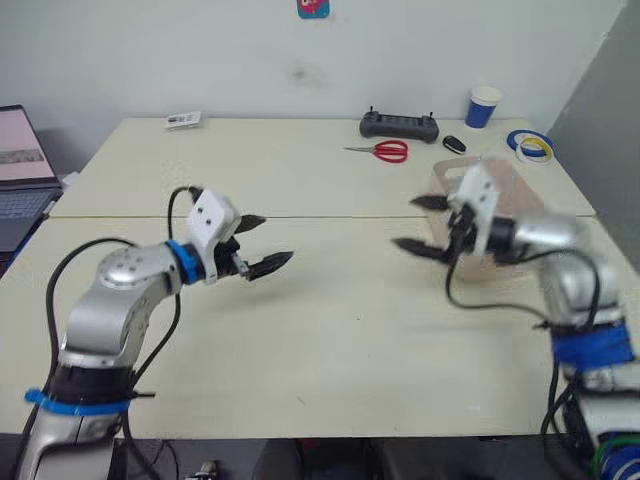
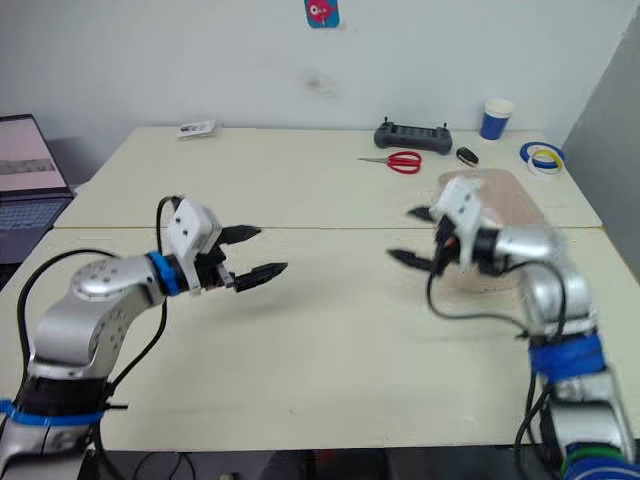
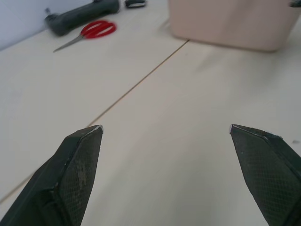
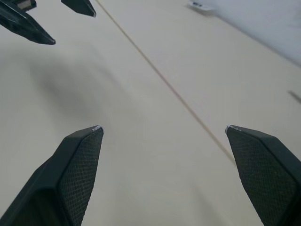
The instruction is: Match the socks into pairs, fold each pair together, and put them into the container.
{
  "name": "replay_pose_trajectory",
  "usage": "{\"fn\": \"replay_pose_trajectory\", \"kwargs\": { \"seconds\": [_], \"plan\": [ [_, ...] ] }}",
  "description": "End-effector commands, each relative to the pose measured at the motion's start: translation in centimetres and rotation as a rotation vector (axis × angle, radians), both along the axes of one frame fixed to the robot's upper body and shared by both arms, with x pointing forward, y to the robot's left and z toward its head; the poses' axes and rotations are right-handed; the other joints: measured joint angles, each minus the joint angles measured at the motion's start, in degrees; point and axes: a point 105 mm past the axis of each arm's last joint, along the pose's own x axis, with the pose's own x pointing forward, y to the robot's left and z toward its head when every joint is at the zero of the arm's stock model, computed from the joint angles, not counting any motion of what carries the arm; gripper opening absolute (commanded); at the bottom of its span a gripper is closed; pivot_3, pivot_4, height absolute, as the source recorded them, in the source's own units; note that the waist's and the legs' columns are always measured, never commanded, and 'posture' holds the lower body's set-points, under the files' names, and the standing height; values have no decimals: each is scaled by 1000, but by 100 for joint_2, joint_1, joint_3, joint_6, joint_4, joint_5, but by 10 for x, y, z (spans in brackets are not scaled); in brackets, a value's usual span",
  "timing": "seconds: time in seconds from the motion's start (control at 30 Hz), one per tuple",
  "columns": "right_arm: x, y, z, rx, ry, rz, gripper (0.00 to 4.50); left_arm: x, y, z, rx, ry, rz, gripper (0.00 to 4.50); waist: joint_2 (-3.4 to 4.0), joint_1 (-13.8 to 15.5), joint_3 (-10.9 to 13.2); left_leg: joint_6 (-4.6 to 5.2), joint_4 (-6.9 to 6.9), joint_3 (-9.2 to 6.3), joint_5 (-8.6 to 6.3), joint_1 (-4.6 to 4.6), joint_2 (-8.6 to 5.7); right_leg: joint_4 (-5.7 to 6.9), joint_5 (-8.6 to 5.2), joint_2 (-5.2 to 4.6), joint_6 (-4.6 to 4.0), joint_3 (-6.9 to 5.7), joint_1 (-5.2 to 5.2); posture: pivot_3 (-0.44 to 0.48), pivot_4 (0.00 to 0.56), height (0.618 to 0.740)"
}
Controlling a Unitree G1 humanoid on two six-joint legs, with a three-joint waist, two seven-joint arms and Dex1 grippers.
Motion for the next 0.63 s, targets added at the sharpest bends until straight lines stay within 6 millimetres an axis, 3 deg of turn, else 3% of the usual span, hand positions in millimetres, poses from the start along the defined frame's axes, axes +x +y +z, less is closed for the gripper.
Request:
{"fn": "replay_pose_trajectory", "kwargs": {
  "seconds": [0.03,0.07,0.13,0.2,0.27,0.33,0.5,0.63],
  "plan": [
    [-6,3,31,36,-165,-64,4465,-5,6,19,15,-112,51,4500,-4,54,-1,-6,0,1,3,1,-10,-4,-4,1,10,-7,2,0,150,740],
    [-6,9,11,59,-156,-110,4465,-10,13,9,-11,-113,122,4500,-16,54,-12,-6,3,3,4,4,-13,-5,-11,-1,29,-7,9,0,150,740],
    [-14,20,-38,94,-121,-211,4465,-32,27,-32,-48,-64,280,4500,-41,35,-97,-5,-7,12,2,24,-7,-22,-10,-5,34,3,28,0,150,740],
    [-23,28,-60,129,-86,-248,4465,-50,28,-59,-74,-17,354,4500,-51,-9,-110,20,-17,8,-18,90,12,-69,-20,-18,21,10,111,0,150,740],
    [-29,32,-67,140,-68,-248,4465,-57,24,-67,-92,-5,372,4500,-41,-4,-75,22,-21,9,-22,72,15,-79,-28,-11,7,9,98,0,150,740],
    [-31,34,-74,144,-51,-255,4465,-59,23,-73,-79,0,374,4500,-58,62,-69,-2,-7,0,-7,8,11,-34,-18,-3,9,5,20,0,150,740],
    [-25,28,-77,142,-50,-284,4465,-54,18,-72,-99,-7,366,4500,-59,50,-70,-18,-12,-7,2,90,6,-16,-23,-2,-9,-2,92,0,150,740],
    [-21,24,-78,124,-58,-287,4465,-51,14,-72,-107,6,339,4500,-58,34,-70,-14,-20,-3,-1,87,8,-23,-35,7,-9,0,90,0,150,740]
  ]
}}
